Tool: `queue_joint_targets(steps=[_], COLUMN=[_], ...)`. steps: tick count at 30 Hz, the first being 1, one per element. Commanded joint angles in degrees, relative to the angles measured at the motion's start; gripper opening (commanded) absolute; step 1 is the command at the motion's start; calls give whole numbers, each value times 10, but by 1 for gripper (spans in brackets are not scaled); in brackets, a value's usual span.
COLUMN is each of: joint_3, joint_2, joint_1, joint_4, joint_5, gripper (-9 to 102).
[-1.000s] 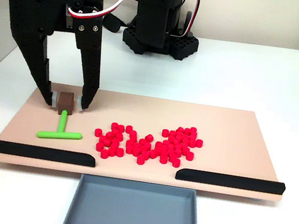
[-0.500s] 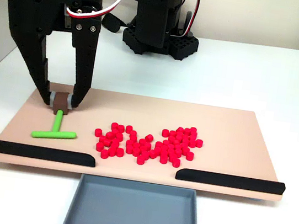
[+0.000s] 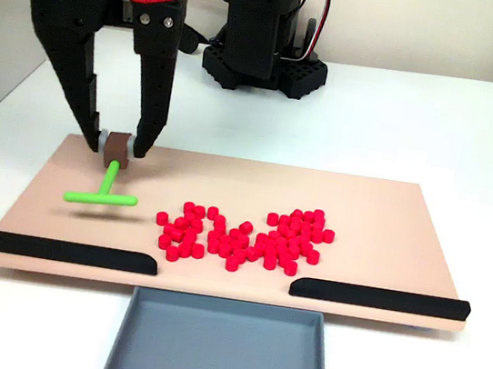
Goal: Grasp a green tool by the dark brown handle.
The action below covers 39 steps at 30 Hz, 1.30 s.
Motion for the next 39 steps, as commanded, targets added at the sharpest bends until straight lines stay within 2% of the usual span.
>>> queue_joint_targets(steps=[1,12,19,39], joint_3=[-18,-2,62,65], joint_2=[53,142,195,181], joint_1=[-18,-98,-142,-186], joint_4=[40,117,117,115], joint_5=[42,207,221,297], gripper=[0,0,0,0])
